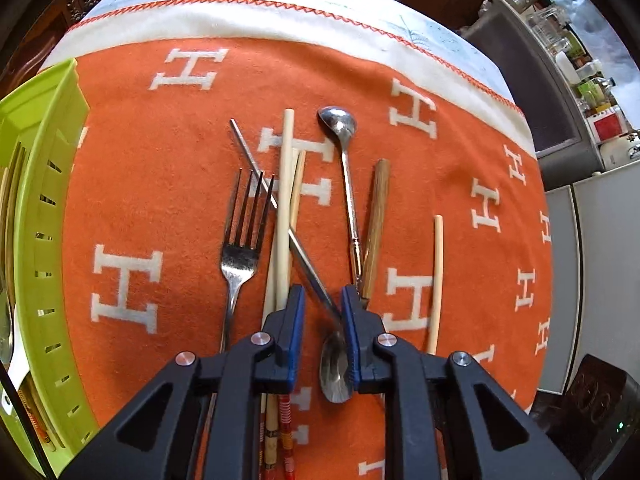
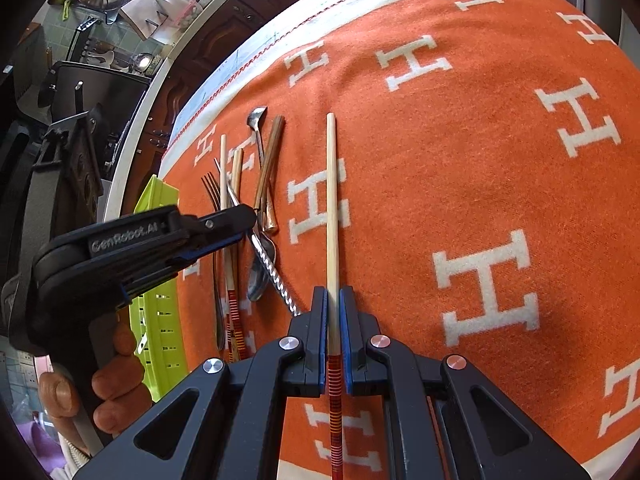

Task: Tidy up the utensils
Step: 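Grasp a metal chopstick with the left gripper while the right lifts its chopstick, then lower both held chopsticks into the green tray and open both grippers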

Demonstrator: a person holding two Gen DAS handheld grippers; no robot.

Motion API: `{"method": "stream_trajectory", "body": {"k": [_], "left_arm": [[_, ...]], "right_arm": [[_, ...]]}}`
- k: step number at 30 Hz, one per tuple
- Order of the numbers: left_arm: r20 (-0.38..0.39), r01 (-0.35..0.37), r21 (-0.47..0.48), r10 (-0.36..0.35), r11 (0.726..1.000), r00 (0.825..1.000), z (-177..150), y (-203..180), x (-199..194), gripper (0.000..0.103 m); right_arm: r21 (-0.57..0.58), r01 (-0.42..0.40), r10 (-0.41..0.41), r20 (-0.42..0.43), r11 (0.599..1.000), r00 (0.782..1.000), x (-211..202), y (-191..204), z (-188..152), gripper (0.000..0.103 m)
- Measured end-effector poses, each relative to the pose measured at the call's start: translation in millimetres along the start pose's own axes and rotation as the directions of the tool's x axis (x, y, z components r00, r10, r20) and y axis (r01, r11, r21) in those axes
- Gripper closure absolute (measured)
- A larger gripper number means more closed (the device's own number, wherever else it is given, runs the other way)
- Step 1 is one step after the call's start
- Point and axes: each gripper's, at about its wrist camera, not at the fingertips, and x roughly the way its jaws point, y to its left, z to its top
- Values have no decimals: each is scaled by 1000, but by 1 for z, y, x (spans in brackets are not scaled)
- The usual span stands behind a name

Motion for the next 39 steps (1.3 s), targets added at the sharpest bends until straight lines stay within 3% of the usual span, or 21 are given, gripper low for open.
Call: {"method": "stream_trajectory", "body": {"k": [3,7,14,24,33,39], "left_arm": [[31,-41,20,40,999,999,1,-6,2,92],[75,-29,46,25,999,997,4,-11,4,100],[90,61,100,-70,993,994,-1,-14,-9,100],[153,81,167,-107,983,982,-23,-7,-72,100],[220,9,136,-39,991,975,-51,56,-141,100],[304,-122,78,93,989,948,-61,111,-177,100]], "right_arm": [[1,-1,1,0,1000,1000,0,-1,0,97],[7,-8,8,4,1000,1000,-1,-2,0,97],[5,-20,20,38,1000,999,-16,-3,-1,97],[-46,-42,46,73,998,996,-38,23,-3,97],[-157,-82,91,51,984,995,-53,86,-9,97],[-243,-114,117,-3,963,993,-45,155,-18,97]]}}
